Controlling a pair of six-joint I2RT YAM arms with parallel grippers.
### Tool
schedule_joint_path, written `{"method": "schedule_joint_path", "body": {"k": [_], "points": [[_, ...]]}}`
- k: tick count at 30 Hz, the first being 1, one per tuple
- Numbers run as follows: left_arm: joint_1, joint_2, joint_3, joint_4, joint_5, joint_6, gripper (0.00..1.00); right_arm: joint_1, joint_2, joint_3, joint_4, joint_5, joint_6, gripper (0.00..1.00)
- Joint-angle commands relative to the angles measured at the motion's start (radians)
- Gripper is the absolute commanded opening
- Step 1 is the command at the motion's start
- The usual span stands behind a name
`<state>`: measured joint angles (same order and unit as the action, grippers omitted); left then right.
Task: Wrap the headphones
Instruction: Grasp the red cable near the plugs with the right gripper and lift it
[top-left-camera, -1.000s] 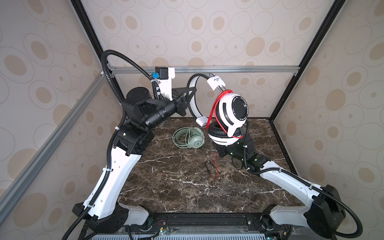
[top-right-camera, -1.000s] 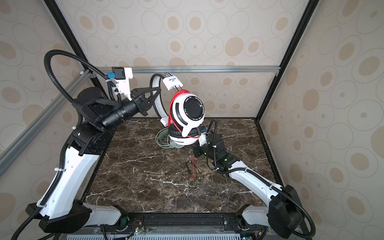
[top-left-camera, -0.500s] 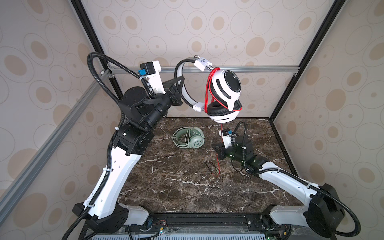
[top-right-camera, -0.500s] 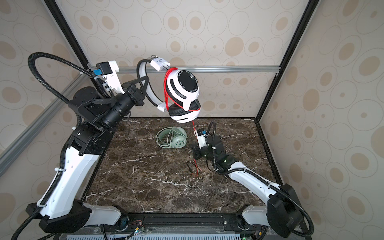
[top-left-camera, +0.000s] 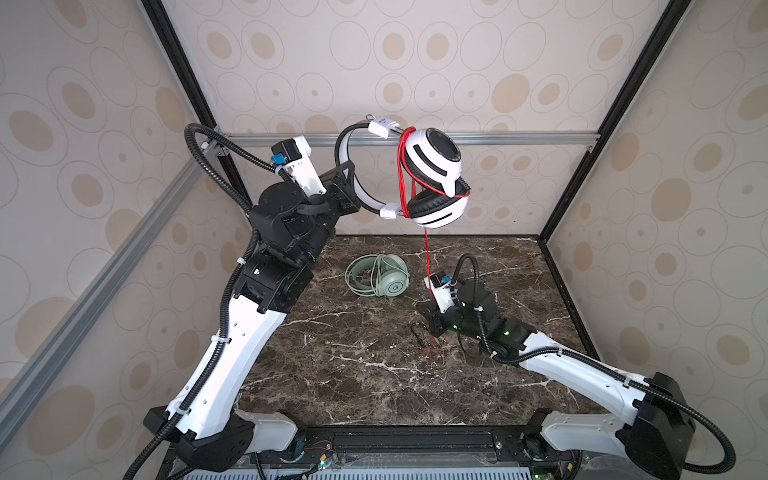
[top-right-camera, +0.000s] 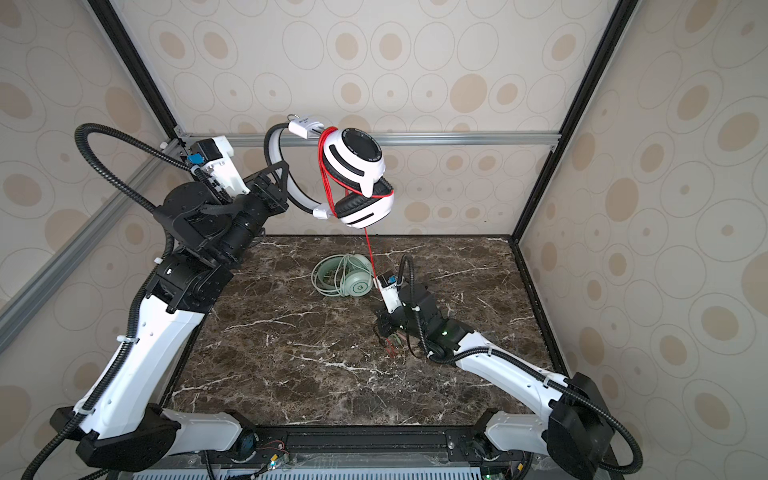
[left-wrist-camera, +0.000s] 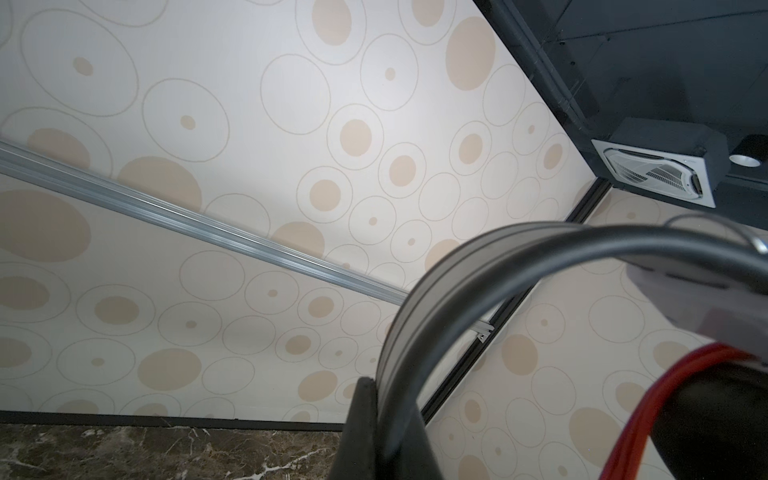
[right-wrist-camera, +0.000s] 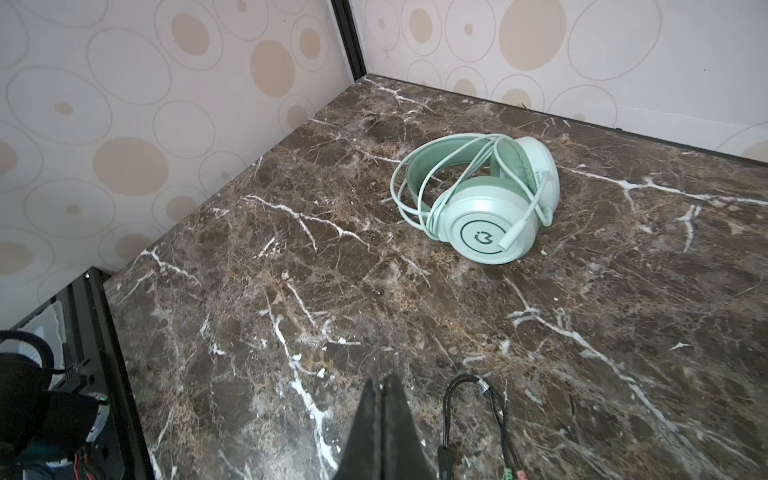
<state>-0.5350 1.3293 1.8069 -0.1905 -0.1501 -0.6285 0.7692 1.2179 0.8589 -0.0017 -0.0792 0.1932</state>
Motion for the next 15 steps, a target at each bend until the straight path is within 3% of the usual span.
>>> {"method": "schedule_joint_path", "body": {"k": [1,15], "points": [[-0.003,-0.028,0.019,0.114,-0.085,-0.089,0.0,0.031,-0.022,0.013,-0.084,0.067,-0.032,0.0],[-0.003,0.003,-0.071,0.095,-0.193,-0.06,0.0,0.162,0.039,0.115,-0.164,0.142,-0.098,0.0]]}}
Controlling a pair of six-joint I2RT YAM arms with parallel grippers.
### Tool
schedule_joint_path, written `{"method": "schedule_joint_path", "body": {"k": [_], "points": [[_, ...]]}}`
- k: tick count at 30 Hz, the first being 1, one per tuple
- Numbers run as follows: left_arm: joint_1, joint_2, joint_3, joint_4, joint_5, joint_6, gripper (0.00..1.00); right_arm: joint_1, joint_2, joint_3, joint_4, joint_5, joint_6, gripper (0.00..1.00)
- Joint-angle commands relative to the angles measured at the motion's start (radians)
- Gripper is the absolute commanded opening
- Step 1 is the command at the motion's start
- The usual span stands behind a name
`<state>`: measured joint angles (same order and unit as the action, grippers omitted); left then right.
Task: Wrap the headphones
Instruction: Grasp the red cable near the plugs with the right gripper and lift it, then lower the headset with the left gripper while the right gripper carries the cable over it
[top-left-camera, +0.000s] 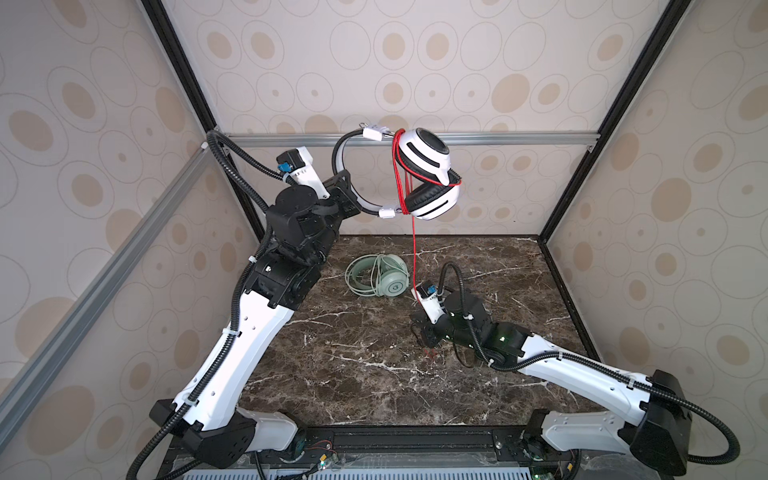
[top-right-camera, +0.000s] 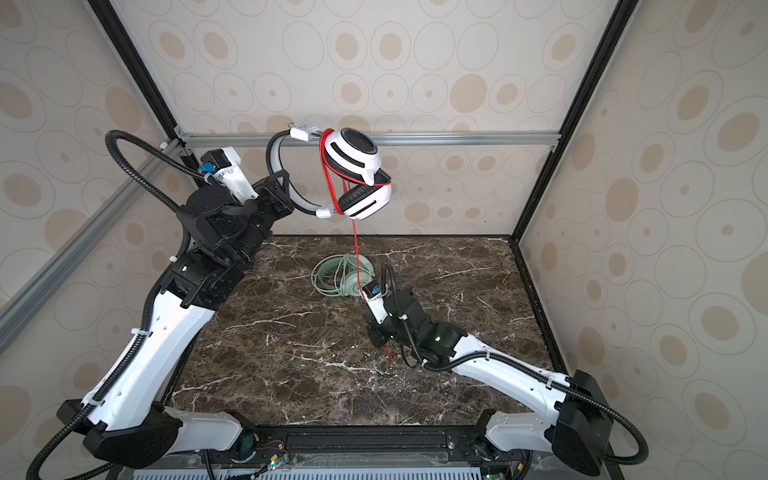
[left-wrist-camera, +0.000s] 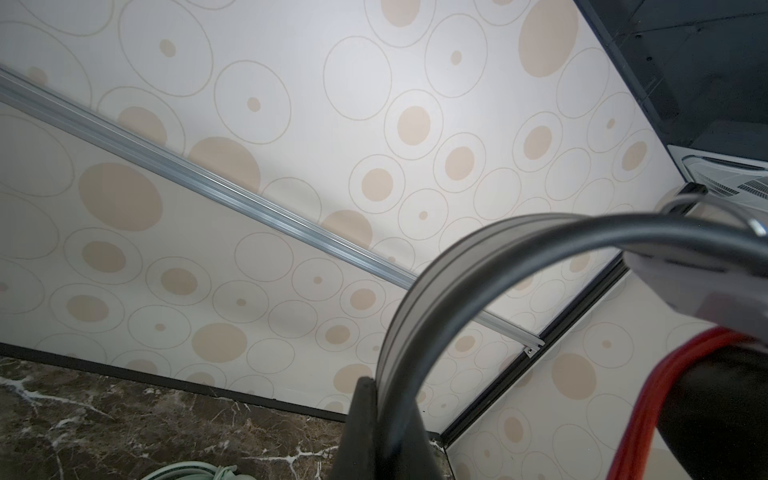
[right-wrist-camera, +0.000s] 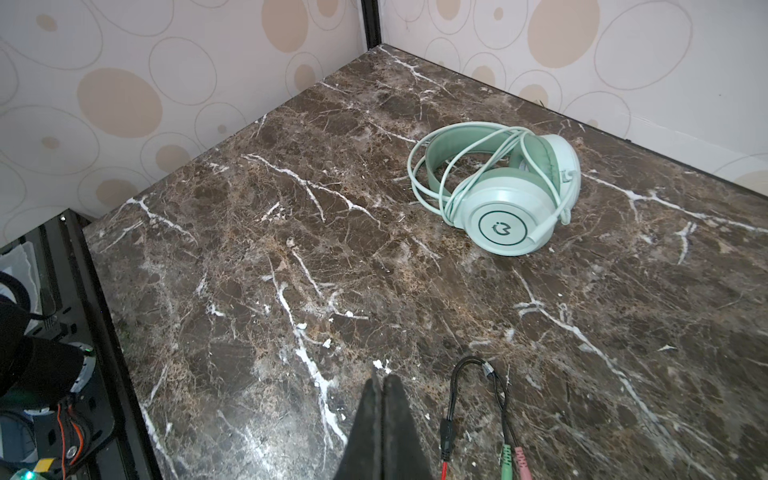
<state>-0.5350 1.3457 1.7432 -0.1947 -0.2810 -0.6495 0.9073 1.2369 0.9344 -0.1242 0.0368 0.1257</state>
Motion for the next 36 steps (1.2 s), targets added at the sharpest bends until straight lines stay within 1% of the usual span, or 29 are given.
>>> {"method": "schedule_joint_path", "body": {"k": [1,6,10,15,21,25,30,33,36], "points": [[-0.003,-0.012,-0.02,0.1,-0.075,-0.026,0.0,0.034,0.028,0.052,-0.051,0.029,-0.035,0.0],[-0.002,-0.003,-0.067,0.089,-0.108,0.037,0.0,0.081,0.045,0.085,-0.072,0.047,-0.055,0.0],[-0.002,-0.008,-0.133,0.08,-0.149,0.102,0.0,0.11,0.041,0.103,-0.079,0.062,-0.067,0.0],[-0.002,-0.014,-0.231,0.07,-0.188,0.135,0.0,0.141,0.032,0.134,-0.094,0.063,-0.075,0.0],[-0.002,-0.005,-0.319,0.07,-0.203,0.191,0.0,0.176,0.035,0.199,-0.138,0.063,-0.09,0.0],[-0.002,-0.003,-0.377,0.07,-0.207,0.232,0.0,0.185,0.032,0.25,-0.174,0.073,-0.112,0.0],[-0.003,-0.031,-0.46,0.066,-0.203,0.29,0.0,0.184,0.011,0.324,-0.244,0.122,-0.175,0.0],[-0.003,-0.056,-0.506,0.066,-0.196,0.314,0.0,0.179,0.016,0.382,-0.32,0.178,-0.212,0.0],[-0.003,-0.082,-0.541,0.061,-0.189,0.334,0.0,0.163,0.025,0.435,-0.39,0.202,-0.24,0.0]]}}
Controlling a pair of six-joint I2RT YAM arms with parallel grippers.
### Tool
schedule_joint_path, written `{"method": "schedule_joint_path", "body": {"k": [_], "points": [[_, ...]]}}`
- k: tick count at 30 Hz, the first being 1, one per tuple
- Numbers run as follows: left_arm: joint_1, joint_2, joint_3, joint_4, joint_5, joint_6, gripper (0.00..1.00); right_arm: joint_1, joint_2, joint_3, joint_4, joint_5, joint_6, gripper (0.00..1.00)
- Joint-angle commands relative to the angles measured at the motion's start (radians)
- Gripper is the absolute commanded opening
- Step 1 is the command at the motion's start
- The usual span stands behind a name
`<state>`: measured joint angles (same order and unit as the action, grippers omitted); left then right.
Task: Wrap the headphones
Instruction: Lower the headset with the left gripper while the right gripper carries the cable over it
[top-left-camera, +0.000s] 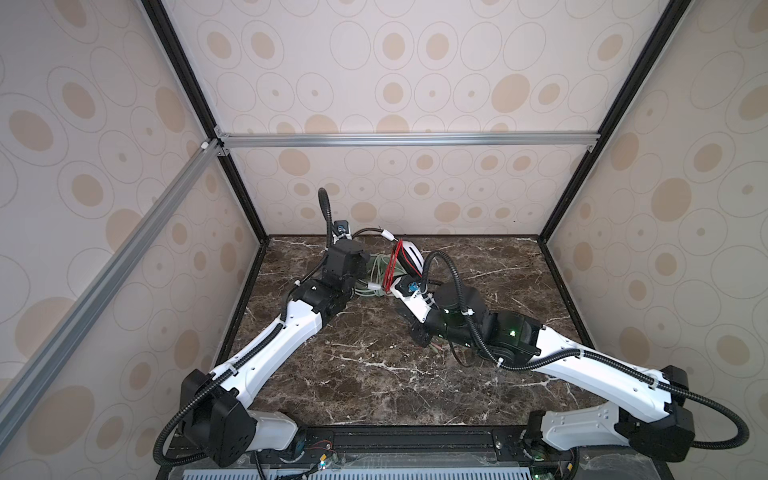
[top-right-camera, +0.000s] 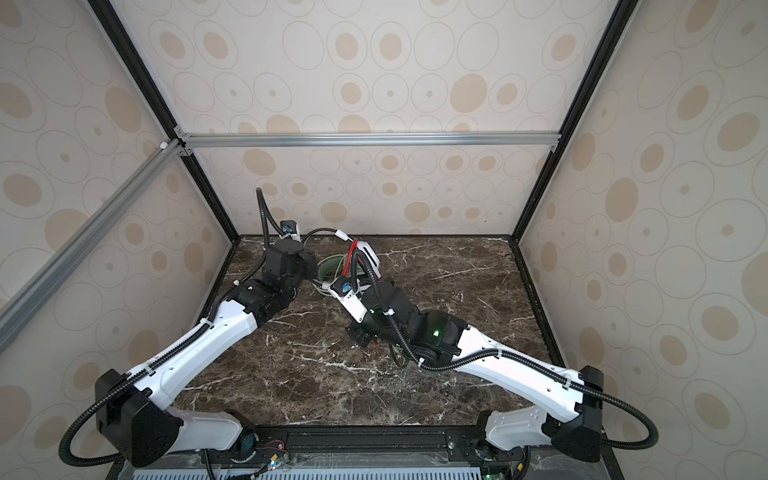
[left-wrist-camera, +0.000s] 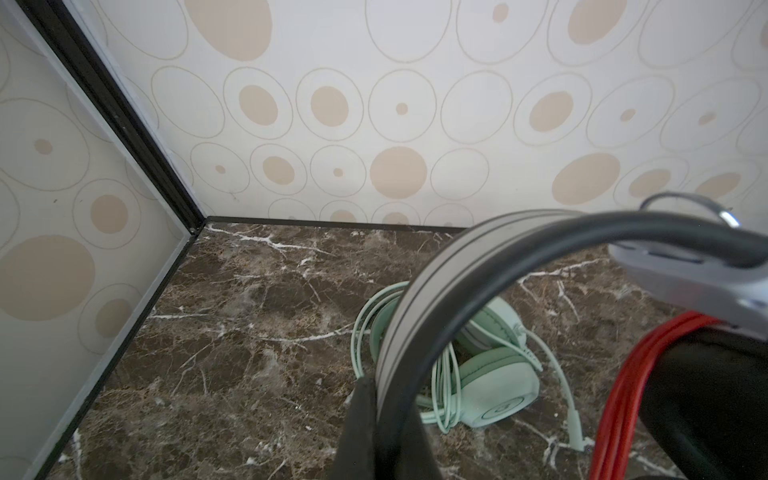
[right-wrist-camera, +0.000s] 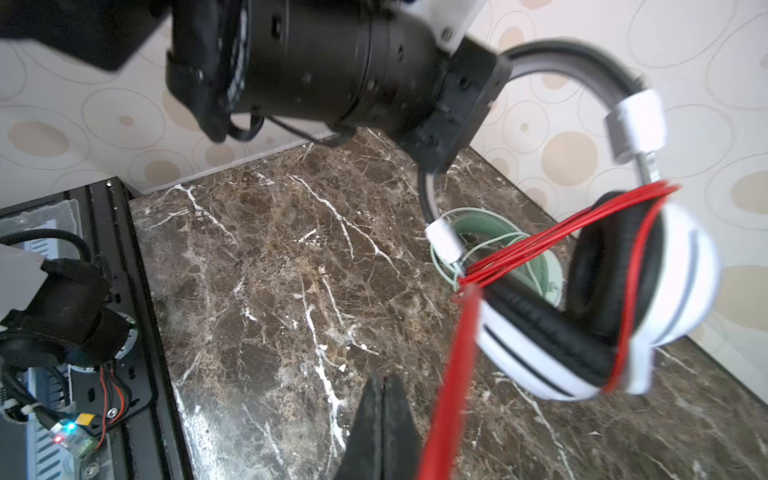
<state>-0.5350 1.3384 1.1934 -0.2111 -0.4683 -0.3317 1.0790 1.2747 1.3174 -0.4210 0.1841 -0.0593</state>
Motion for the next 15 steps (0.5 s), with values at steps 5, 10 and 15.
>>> {"method": "schedule_joint_path", "body": {"k": [5,10,15], "points": [[-0.004,-0.109,-0.024,0.062,0.043,0.067,0.0,-0.059,-0.018,0.092,-0.15,0.05,-0.073,0.0],[-0.007,-0.141,-0.047,0.032,0.138,0.147,0.0,-0.102,0.001,0.142,-0.231,0.044,-0.121,0.0],[-0.011,-0.175,-0.072,-0.015,0.206,0.193,0.0,-0.14,0.021,0.204,-0.285,0.048,-0.17,0.0]]}}
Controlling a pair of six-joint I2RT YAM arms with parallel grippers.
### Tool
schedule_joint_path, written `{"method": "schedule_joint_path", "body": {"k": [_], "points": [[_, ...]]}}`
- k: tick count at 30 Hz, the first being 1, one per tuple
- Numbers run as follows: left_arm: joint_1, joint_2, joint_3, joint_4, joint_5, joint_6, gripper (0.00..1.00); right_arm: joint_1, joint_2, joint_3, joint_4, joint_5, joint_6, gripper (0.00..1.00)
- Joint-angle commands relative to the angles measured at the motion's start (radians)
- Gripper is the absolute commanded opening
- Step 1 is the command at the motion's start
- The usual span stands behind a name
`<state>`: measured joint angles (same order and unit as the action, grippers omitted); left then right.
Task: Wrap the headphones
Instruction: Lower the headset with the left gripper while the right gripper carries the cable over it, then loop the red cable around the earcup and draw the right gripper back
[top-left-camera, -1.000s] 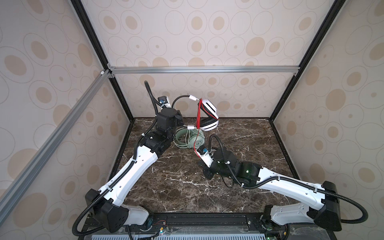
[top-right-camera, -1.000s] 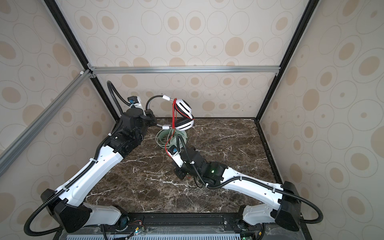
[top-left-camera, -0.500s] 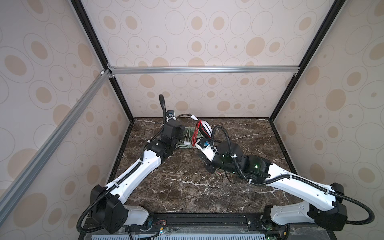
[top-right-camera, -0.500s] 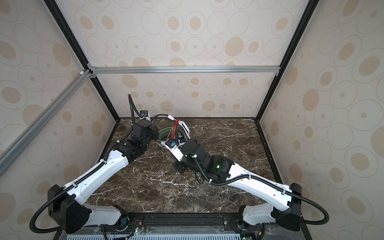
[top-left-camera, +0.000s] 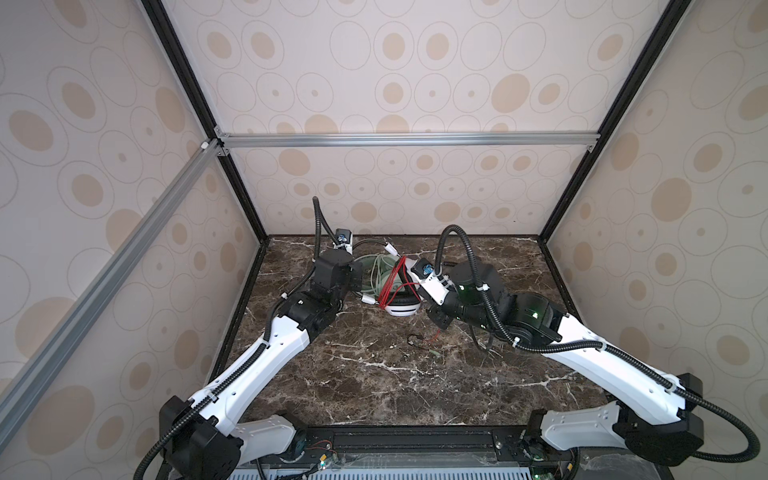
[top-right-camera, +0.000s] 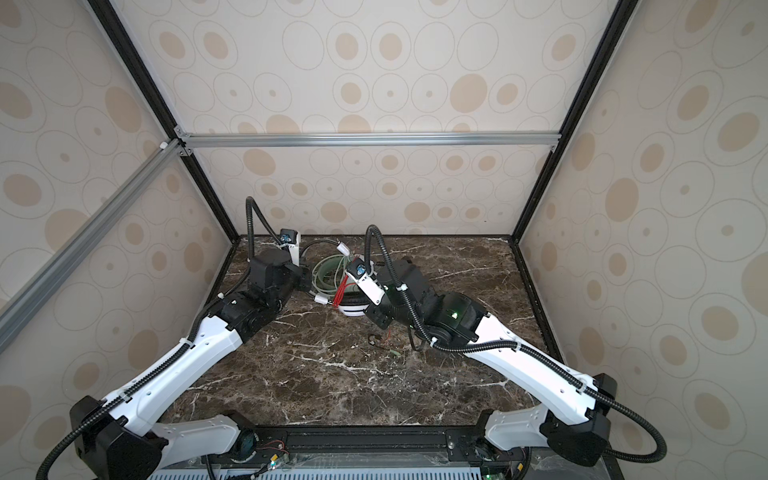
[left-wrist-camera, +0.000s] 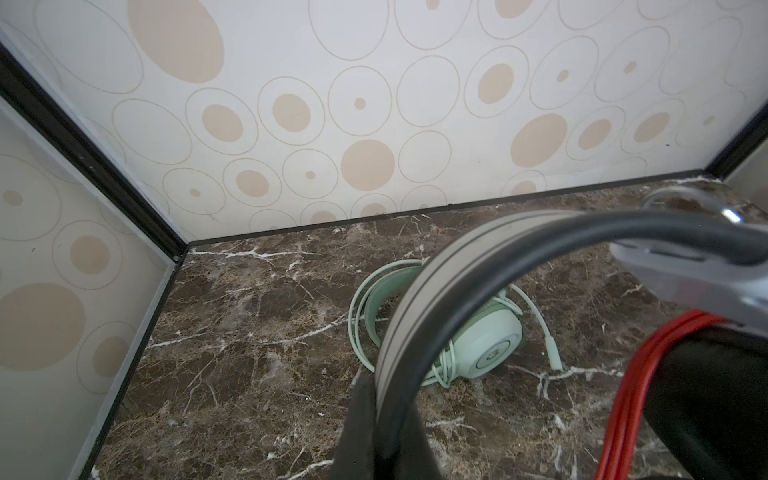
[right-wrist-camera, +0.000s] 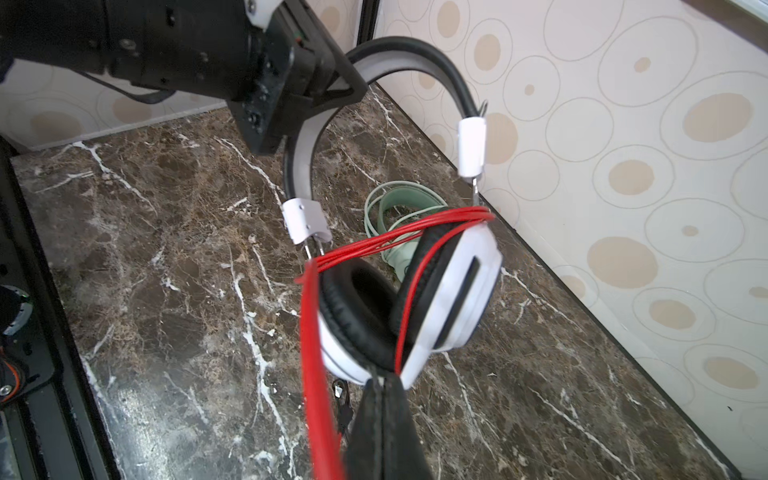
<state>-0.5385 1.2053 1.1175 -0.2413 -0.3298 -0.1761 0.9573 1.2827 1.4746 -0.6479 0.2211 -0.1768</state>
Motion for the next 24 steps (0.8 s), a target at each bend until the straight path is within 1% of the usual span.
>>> {"method": "schedule_joint_path", "body": {"k": [1,6,14,24], "points": [[-0.007,-0.05,-0.003,0.01,0.081,0.041,0.0,-0.027,0.016,0.058,-0.064,0.008,-0.058,0.0],[-0.009,-0.083,-0.029,-0.03,0.199,0.061,0.0,-0.088,0.042,0.12,-0.095,-0.022,-0.078,0.0],[-0.015,-0.156,-0.077,-0.091,0.311,0.065,0.0,-0.18,0.09,0.194,-0.134,-0.081,-0.066,0.0],[-0.023,-0.205,-0.06,-0.157,0.415,0.068,0.0,-0.245,0.119,0.189,-0.113,-0.134,-0.02,0.01]]}}
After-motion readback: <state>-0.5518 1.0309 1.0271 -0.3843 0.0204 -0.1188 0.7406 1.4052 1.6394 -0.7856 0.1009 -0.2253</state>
